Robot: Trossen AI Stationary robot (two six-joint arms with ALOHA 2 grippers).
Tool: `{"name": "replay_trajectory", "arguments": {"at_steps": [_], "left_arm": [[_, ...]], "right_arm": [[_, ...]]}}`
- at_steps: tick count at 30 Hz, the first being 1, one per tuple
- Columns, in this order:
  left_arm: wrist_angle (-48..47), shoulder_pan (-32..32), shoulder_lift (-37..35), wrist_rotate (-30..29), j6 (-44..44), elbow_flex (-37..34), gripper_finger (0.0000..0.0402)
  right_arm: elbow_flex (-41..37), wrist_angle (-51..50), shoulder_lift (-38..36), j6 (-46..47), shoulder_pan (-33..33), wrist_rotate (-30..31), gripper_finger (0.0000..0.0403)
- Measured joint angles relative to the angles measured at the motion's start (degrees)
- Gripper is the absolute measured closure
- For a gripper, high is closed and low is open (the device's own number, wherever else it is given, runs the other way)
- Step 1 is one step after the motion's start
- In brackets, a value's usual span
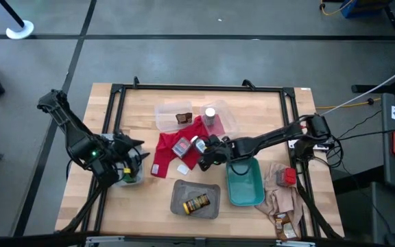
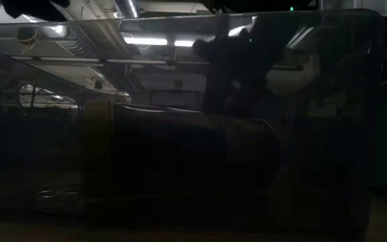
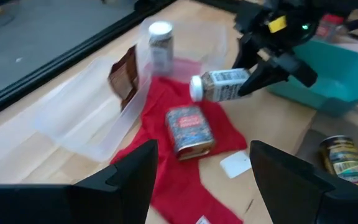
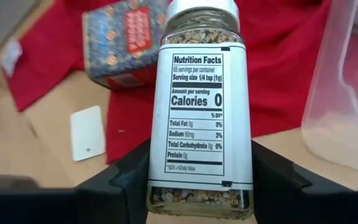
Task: Sort spices by type
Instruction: Put the white seasoning bottle into the right transparent bin
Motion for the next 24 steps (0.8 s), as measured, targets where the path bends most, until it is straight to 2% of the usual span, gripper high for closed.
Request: {"name": "replay_trajectory", "arguments": {"at_steps": [9,14,16,20,24], "left_arm": [[7.9,3.4,4.8,-0.9,11.7,0.0,0.0162],[11.2,6.9,8.8,-0.2,16.9,0.0,0.0162],[13.5,8.3,9.7,2.5,20.6,0.0,0.0162],[20.6,11.3,10.0,11.8,29.4,0.0,0.0162],[28.1,13.3,9.9,17.2,38.7,0.0,0.0162]], "right_arm": [[0.0,1.6,-4.5,-5.2,0.0,-1.1,0.0197],[0.0,6.4,-5.4,-12.3,0.0,-6.2,0.0197],[0.0,9.3,-5.5,-15.9,0.0,-9.0,0.0197],[0.0,14.0,-5.5,-23.2,0.0,-12.8,0.0197],[0.0,16.4,-5.5,-31.4,0.1,-14.1,0.0197]]}}
